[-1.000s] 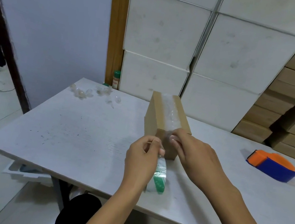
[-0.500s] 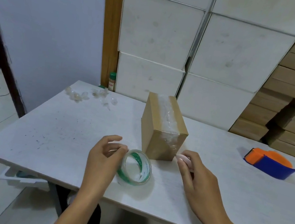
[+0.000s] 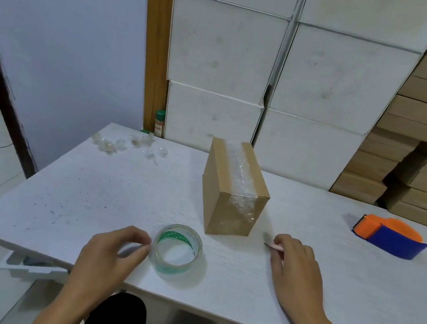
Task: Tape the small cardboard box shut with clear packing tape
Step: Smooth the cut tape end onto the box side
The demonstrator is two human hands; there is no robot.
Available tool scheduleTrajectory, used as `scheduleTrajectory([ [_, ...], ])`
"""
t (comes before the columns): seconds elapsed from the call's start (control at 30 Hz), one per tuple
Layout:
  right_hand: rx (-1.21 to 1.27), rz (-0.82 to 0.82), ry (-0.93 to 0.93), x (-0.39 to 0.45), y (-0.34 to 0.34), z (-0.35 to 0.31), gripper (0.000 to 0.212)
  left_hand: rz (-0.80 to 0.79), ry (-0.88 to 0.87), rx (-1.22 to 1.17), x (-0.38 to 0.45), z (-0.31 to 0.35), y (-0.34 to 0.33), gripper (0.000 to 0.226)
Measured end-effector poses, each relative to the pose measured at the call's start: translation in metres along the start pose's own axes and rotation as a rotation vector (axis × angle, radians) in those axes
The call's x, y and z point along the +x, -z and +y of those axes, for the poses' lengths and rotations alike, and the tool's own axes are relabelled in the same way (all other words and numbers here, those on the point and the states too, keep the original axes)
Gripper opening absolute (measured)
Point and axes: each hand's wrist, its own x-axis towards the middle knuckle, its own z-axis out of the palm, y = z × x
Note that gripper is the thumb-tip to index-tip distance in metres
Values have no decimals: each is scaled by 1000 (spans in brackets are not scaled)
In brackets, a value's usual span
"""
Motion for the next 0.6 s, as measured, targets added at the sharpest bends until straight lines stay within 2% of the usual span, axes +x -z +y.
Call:
scheduleTrajectory([
  [0.07,-15,18,-6,0,-2,1,12,13,-7,-2,-2,-3,1,23],
  [0.17,5,25,2,-2,2,-1,11,15,30,-20,-4,-6,3,58],
  [0.23,25,-2,-3,-4,5,-1,14,4,25,9,-6,-7,5,69],
  [0.37,63,-82,-42,-3,8,-1,38,-4,33,28,-3,-8,6,54],
  [0.6,120,-134,-100,1,18,-4,58,-24,10,58,9,-4,9,54],
])
